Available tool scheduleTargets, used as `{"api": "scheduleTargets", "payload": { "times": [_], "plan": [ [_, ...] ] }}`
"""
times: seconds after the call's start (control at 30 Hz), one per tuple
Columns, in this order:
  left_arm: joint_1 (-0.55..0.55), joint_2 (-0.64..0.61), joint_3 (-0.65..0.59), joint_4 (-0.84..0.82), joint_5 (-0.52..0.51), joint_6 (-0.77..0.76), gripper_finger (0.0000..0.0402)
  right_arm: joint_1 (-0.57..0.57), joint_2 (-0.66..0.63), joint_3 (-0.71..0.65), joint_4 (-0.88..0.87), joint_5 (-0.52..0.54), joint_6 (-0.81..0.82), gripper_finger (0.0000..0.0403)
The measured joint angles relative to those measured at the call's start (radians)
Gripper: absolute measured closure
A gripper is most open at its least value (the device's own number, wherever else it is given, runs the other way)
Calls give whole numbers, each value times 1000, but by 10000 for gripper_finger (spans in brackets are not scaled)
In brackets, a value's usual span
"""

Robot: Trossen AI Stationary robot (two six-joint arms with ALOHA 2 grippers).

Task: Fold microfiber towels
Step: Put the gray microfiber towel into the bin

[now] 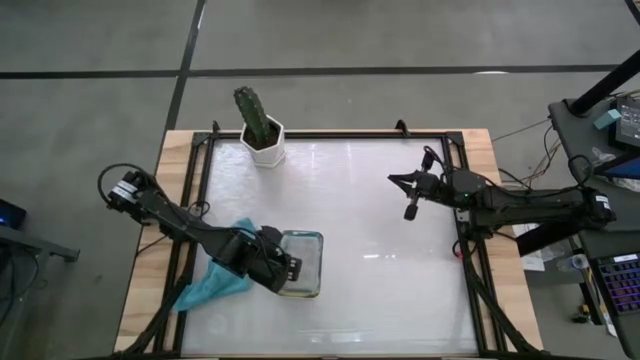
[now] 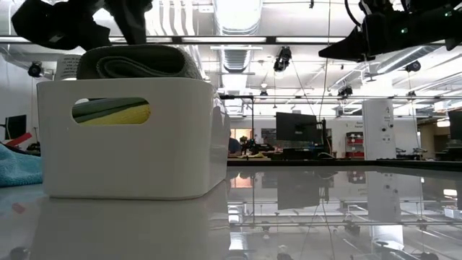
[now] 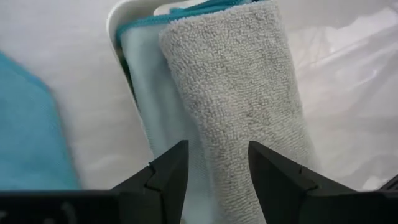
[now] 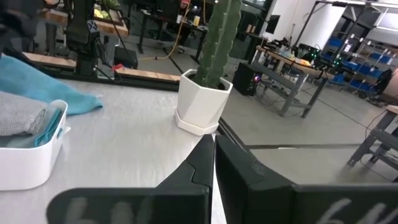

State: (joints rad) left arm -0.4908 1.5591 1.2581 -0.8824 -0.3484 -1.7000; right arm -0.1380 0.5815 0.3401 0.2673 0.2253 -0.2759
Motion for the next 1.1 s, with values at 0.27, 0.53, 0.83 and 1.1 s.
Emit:
{"api": "scheduleTargets", "payload": {
  "times": [0.27, 0.53, 0.83, 1.1],
  "plan": [
    [0, -60, 3, 15, -31, 323, 270, 0, 69, 0, 59, 2, 3, 394],
    [-17, 4, -25, 367, -11, 921, 383, 0, 177, 7, 118, 2, 3, 394],
    [-16, 46, -73, 387, 56, 931, 395, 0, 288, 38, 129, -1, -14, 394],
    [-20, 46, -285, 737, 56, 1111, 401, 0, 318, 41, 168, -29, -26, 394]
  ]
}}
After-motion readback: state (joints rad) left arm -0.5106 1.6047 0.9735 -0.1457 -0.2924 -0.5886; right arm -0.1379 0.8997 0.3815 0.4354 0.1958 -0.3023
